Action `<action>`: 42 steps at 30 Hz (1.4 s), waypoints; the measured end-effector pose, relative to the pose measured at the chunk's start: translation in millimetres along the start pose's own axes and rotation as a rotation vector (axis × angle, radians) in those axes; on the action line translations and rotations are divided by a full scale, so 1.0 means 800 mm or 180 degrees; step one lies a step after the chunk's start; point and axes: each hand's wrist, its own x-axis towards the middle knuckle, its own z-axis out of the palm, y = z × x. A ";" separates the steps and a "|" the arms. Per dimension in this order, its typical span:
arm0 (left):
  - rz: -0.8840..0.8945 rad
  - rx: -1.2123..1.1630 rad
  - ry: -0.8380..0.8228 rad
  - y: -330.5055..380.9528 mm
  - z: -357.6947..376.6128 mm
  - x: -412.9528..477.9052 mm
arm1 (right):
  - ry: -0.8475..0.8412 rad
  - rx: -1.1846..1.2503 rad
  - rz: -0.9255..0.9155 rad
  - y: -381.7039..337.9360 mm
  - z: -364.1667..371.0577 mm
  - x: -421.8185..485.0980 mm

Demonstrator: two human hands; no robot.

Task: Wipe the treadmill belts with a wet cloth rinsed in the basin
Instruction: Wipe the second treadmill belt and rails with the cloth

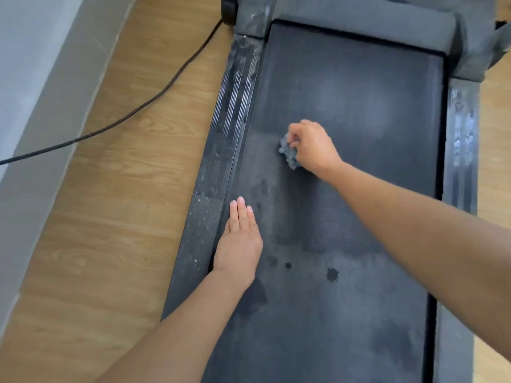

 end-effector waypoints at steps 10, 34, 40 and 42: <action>-0.0107 -0.0019 -0.0067 0.005 -0.004 0.000 | -0.0963 0.0041 -0.0935 -0.050 0.048 -0.194; 0.1023 0.0802 -0.0037 -0.093 -0.027 -0.017 | -0.0793 0.0039 -0.1214 -0.077 0.060 -0.151; 0.1098 0.1019 -0.0160 -0.185 -0.043 -0.047 | -0.0022 -0.0180 -0.0261 -0.052 0.016 0.024; 0.1036 0.0755 -0.0300 -0.190 -0.033 -0.057 | 0.0008 -0.0147 -0.0216 -0.052 0.019 0.039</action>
